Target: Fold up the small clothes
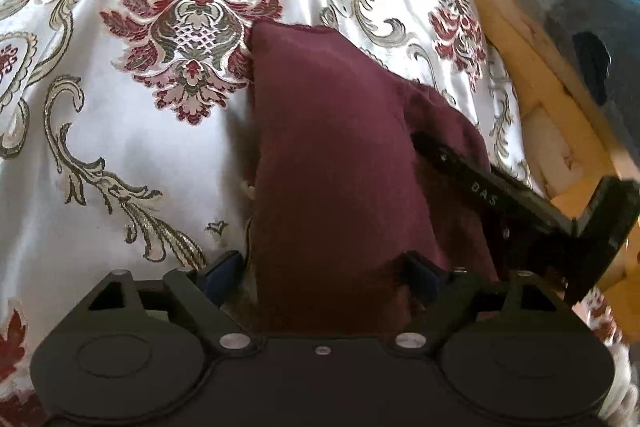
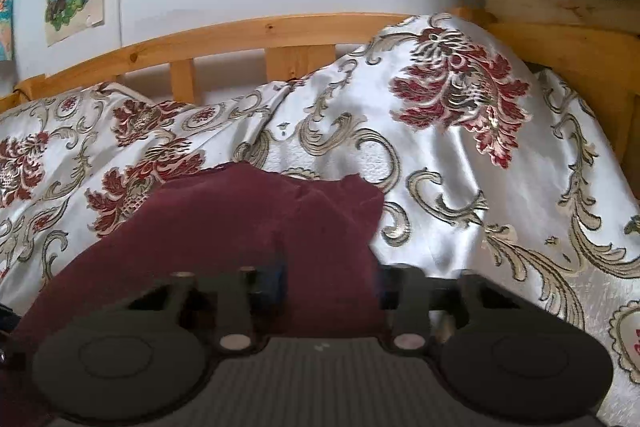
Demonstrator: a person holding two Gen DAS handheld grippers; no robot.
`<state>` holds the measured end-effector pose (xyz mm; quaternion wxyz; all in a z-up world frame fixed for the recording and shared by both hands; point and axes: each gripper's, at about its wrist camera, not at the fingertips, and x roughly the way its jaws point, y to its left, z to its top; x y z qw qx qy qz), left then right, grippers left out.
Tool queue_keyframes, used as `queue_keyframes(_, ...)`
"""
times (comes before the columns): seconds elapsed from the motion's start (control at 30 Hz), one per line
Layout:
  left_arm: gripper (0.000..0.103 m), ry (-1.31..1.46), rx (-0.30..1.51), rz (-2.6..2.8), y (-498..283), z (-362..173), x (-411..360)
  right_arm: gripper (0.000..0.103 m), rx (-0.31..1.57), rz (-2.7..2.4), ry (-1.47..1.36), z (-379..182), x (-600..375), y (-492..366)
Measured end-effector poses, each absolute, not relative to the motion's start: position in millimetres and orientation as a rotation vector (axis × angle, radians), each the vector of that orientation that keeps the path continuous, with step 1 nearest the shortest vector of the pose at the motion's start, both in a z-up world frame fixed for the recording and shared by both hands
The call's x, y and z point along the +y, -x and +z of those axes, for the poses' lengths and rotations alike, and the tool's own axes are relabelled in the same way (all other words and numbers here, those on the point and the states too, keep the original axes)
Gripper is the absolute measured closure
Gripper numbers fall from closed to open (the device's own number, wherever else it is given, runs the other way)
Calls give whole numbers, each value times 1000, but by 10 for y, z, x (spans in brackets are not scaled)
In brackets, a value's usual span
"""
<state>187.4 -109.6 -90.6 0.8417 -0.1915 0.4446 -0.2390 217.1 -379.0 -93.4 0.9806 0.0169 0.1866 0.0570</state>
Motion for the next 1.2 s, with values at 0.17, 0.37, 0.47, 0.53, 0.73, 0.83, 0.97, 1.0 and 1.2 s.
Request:
queue_keyframes(0.17,26,408,947,-530,-1926,-905,-1096,71,369,119,-48,-935,-3806,-2161)
queue_keyframes(0.37,43,384,963,-527,-1948,-874,-1098,78,353,116,-29,-918,-3761,-2139)
queue_keyframes(0.47,55,328,950,-512,-1924,-780,-1151,82,316,113,-9,-890,-3715,-2087)
queue_keyframes(0.53,61,289,931,-502,-1894,-703,-1184,83,256,107,15,-839,-3654,-2003)
queue_keyframes(0.73,63,204,830,-462,-1821,-457,-1082,84,96,133,80,-598,-3364,-1774)
queue_keyframes(0.83,63,183,781,-433,-1850,-365,-944,84,37,155,90,-481,-3198,-1785)
queue_keyframes(0.97,63,146,737,-378,-2017,-287,-749,84,31,193,109,-351,-2967,-2032)
queue_keyframes(1.0,63,145,730,-367,-2056,-274,-702,84,33,204,110,-321,-2918,-2119)
queue_keyframes(1.2,62,179,719,-294,-2461,-268,-461,84,72,229,143,-164,-2617,-2733)
